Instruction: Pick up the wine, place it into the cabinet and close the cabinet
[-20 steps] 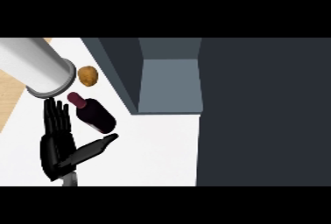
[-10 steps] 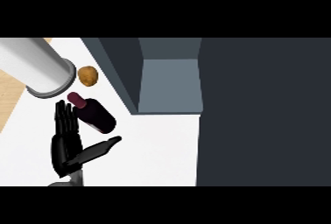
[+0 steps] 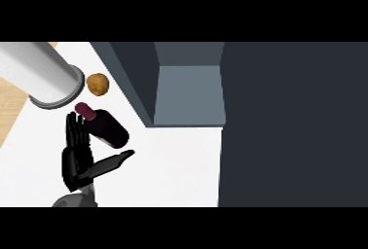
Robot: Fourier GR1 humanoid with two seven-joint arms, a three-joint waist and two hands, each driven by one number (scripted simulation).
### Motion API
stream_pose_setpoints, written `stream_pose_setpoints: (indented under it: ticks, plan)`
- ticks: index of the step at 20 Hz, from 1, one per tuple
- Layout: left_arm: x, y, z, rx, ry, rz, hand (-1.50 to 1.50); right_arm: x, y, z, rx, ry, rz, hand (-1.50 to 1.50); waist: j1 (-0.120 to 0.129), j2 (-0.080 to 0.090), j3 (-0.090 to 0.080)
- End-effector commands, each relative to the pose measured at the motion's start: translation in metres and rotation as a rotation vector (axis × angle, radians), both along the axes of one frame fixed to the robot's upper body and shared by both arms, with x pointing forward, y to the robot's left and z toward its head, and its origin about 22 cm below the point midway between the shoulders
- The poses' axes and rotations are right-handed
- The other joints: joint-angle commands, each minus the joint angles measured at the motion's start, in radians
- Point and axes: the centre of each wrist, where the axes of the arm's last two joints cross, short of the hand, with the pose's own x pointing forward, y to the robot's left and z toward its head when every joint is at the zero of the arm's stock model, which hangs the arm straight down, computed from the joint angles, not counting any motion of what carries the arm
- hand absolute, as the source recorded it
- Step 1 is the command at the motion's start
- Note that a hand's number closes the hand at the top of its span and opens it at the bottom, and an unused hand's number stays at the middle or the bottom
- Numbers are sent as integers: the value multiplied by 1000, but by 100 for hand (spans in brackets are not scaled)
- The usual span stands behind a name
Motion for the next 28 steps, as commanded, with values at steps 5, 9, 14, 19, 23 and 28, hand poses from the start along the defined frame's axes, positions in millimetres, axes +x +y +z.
stream_pose_setpoints:
  ticks: [5, 9, 14, 19, 23, 28]
  plan:
    - [8, 17, -9, 3, 15, -1, -150, -51, 1, 14, 29, -59, 51, -150, -3, -1, 0]
    - [24, 21, -22, -19, 21, 10, -150, -39, 6, 19, 22, -66, 69, -150, -5, 1, -1]
    - [29, 3, -28, -30, 32, -18, -150, -42, 6, 14, 25, -57, 52, -150, -4, 0, 0]
    - [18, 9, -38, -51, 13, -30, -150, -39, -2, 19, 23, -60, 48, -150, 0, 0, 0]
    - [27, 5, -48, -74, -22, -25, -150, -39, 2, 14, 11, -75, 44, -150, -5, 1, 0]
    - [30, 7, -44, -113, -29, -109, 150, -44, 6, 21, 37, -52, 68, -150, -3, -2, 0]
